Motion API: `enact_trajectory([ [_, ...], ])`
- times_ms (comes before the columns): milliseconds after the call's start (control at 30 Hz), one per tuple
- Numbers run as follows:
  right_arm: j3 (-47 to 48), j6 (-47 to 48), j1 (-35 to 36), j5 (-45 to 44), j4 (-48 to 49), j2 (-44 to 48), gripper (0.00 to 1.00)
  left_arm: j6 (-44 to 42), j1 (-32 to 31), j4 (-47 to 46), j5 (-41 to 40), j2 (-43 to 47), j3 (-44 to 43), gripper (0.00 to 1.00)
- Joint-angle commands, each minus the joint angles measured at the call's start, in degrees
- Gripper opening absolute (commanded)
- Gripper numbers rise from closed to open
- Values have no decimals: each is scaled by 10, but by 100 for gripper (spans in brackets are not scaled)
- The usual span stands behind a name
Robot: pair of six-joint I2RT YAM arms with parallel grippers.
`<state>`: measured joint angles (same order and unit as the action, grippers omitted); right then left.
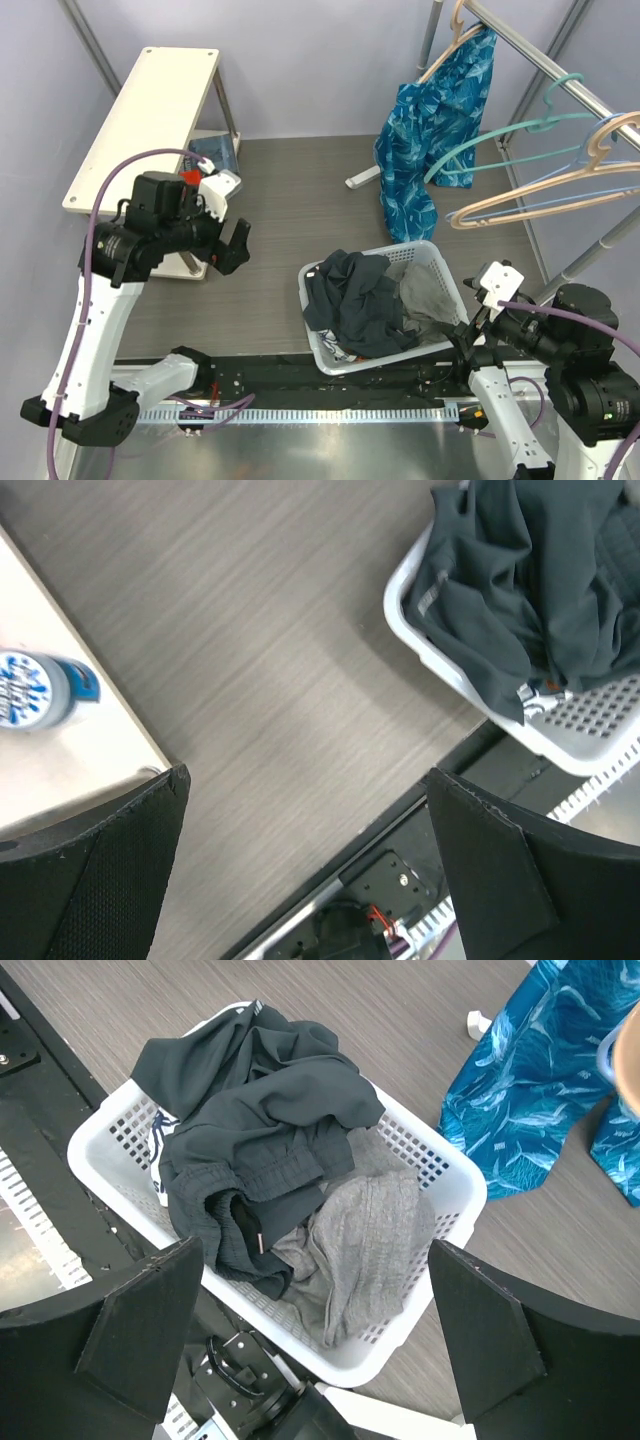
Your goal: Place the shorts on the hanger
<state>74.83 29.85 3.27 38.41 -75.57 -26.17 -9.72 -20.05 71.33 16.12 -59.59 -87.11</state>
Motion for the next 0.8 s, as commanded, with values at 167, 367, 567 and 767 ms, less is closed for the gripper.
enact_trajectory([
  [167,23,-82,1,-82,19,-20,100,8,-2,-43,29,-87,-73,100],
  [367,68,-85,0,-134,-11,-57,100,2,-88,-64,-31,-176,-94,100],
  [567,69,-80,1,-156,-26,-68,100,48,-138,-97,-56,-252,-135,100],
  [767,63,-39,1,-121,-45,-70,100,53,-152,-192,39,-253,-97,100],
])
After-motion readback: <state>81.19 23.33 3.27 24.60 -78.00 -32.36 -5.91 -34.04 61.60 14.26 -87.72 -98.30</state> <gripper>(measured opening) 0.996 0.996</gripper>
